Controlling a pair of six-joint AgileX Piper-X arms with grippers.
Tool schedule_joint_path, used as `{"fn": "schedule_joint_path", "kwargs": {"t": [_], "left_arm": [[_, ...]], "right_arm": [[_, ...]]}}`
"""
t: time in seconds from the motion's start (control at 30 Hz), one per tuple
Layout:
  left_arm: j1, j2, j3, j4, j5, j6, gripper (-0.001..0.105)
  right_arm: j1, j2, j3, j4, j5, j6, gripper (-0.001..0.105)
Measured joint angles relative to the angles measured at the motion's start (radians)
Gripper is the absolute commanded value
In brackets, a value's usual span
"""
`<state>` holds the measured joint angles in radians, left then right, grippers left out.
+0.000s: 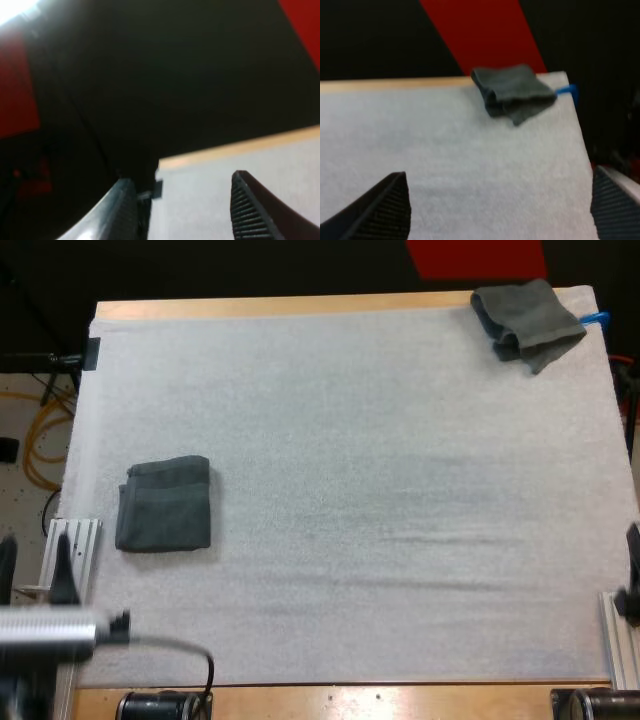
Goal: Pick towel from pile fold and stack
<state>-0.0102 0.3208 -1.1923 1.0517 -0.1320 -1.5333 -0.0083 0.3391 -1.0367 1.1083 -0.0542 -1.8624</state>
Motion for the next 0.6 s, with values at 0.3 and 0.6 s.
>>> {"fn": "schedule_joint_path", "kwargs": {"t": [0.3, 0.6], "left_arm": [[0.000, -0.302, 0.139, 0.095, 0.042, -0.001, 0.042], [0.001, -0.338, 0.228, 0.365, 0.077, -0.030, 0.042]], "right_arm": [[0.000, -0.234, 0.001, 0.028, -0.005, 0.004, 0.072], [0.000, -0.355, 0.099, 0.114, -0.011, 0.067, 0.072]]}}
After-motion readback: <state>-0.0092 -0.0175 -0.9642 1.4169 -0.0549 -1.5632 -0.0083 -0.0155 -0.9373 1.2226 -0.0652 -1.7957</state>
